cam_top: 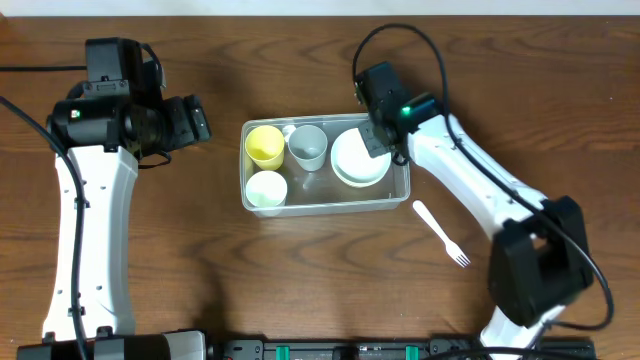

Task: Pack container
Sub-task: 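Move the right gripper to the pale green spoon and grasp its handle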

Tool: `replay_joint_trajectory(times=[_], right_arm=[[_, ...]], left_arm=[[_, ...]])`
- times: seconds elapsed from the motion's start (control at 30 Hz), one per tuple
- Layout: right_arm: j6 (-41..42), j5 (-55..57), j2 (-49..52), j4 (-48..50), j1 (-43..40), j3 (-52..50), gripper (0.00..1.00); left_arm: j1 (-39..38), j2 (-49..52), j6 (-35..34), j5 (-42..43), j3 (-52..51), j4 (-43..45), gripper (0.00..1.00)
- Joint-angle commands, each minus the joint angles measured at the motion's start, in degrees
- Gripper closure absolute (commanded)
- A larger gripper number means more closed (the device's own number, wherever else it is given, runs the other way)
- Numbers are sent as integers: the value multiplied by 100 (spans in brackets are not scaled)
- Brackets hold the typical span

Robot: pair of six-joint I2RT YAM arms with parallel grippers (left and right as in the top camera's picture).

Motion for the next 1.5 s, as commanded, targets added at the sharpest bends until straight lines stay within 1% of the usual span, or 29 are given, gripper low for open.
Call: replay_joint_trajectory(times=[0.0, 0.13, 0.2, 0.4, 0.47, 0.53, 0.63, 0.73, 0.9, 1.03, 1.2, 1.33, 1.47], right_arm=[[551, 63, -942, -57, -380, 280, 32], [1093, 13, -1609, -728, -1056, 278, 31], [1161, -144, -1812, -1182, -1416, 278, 30], [1392, -236, -1958, -2664, -2295, 234, 26], [1390, -240, -1954, -2826, -2481, 61, 24], [1239, -271, -1950, -2826, -2601, -192, 18], [940, -321, -1950, -2629, -2699, -750, 13], [671, -341, -1950, -2234, -2787, -1408, 7], [-278, -935, -1950, -1285, -3049, -2374, 3], [-557, -973, -1947, -542, -3274, -2968, 1], [-916, -1292, -1871, 254, -3390, -3410, 1], [-975, -1290, -1648, 800, -3407, -3685, 1], [-1021, -1287, -1246, 1163, -3418, -3718, 2]], left_arm=[[13, 39, -87, -46, -50, -35, 8], [13, 39, -87, -46, -50, -52, 8], [13, 39, -90, -46, -50, -52, 9], [13, 39, -87, -46, -50, -55, 8], [13, 39, -87, -48, -50, -50, 8], [13, 39, -87, -48, -50, -52, 8], [13, 39, -87, -48, -50, -57, 8], [13, 39, -90, -48, -50, -59, 8], [13, 39, -90, -46, -50, -55, 8], [13, 39, -90, -46, -50, -57, 8], [13, 39, -90, -46, -50, -66, 8], [13, 39, -90, -46, -50, -122, 8], [13, 39, -90, -46, -50, -140, 8]])
